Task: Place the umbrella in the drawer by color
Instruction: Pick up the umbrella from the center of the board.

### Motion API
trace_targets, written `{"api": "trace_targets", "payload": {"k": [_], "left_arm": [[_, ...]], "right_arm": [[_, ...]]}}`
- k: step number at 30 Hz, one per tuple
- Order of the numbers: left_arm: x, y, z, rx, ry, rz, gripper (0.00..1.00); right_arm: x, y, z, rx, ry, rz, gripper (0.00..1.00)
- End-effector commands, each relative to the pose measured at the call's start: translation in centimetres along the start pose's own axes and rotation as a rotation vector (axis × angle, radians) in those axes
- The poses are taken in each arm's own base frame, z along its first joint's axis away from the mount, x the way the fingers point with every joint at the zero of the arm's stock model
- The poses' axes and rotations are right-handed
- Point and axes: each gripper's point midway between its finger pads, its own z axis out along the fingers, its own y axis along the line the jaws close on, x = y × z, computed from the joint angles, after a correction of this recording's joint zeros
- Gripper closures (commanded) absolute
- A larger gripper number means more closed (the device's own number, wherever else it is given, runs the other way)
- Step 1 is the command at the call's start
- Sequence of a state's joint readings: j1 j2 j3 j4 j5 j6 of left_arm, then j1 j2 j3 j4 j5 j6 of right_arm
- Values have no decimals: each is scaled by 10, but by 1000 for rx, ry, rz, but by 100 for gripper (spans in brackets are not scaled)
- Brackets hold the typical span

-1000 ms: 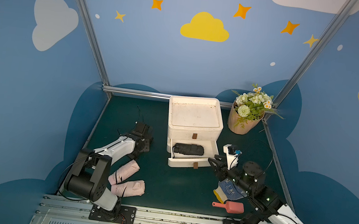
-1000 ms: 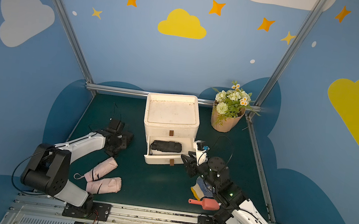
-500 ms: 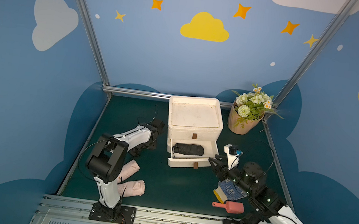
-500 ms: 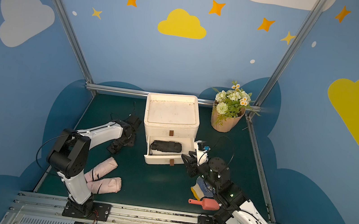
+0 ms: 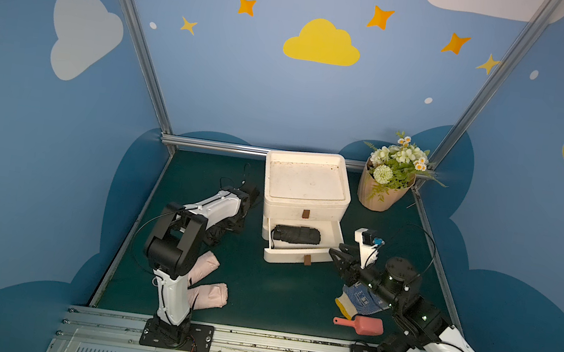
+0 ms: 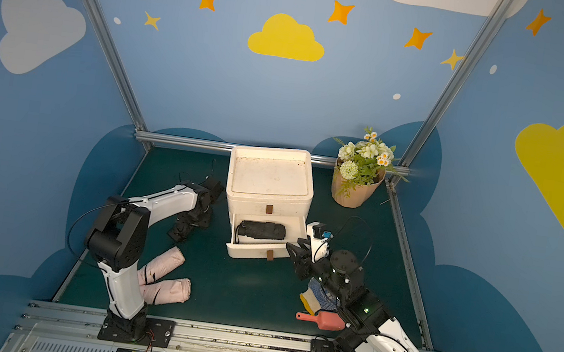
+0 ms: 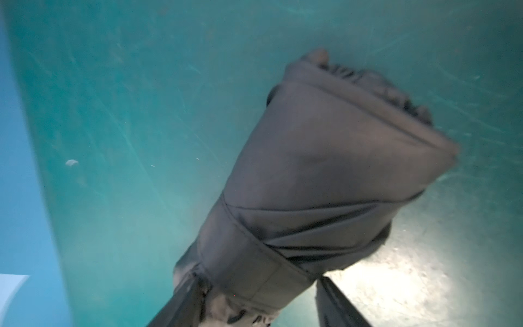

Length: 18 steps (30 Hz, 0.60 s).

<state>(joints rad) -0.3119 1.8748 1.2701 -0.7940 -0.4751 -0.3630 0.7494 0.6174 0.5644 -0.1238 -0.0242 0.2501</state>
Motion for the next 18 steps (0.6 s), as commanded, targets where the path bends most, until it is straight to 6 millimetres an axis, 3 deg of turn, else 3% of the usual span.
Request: {"api": "trace_targets", "payload": {"k": [1, 6, 9, 14, 18], "left_arm": [[25, -9, 13, 83, 93, 0, 48], [37, -9, 33, 56, 152, 23, 78], [35, -11, 33, 63, 140, 21, 97], [15, -5, 0, 91, -2, -17, 97], [-6, -1, -51, 148, -204, -62, 98]], "right_arm": [[-5, 1, -2, -8, -33, 2, 54], [-5, -1, -1, 1, -32, 1, 54], [-5, -2, -1, 9, -34, -1, 54], [-3, -5, 1, 24, -32, -1, 54], [-3, -5, 3, 26, -29, -1, 54]]}}
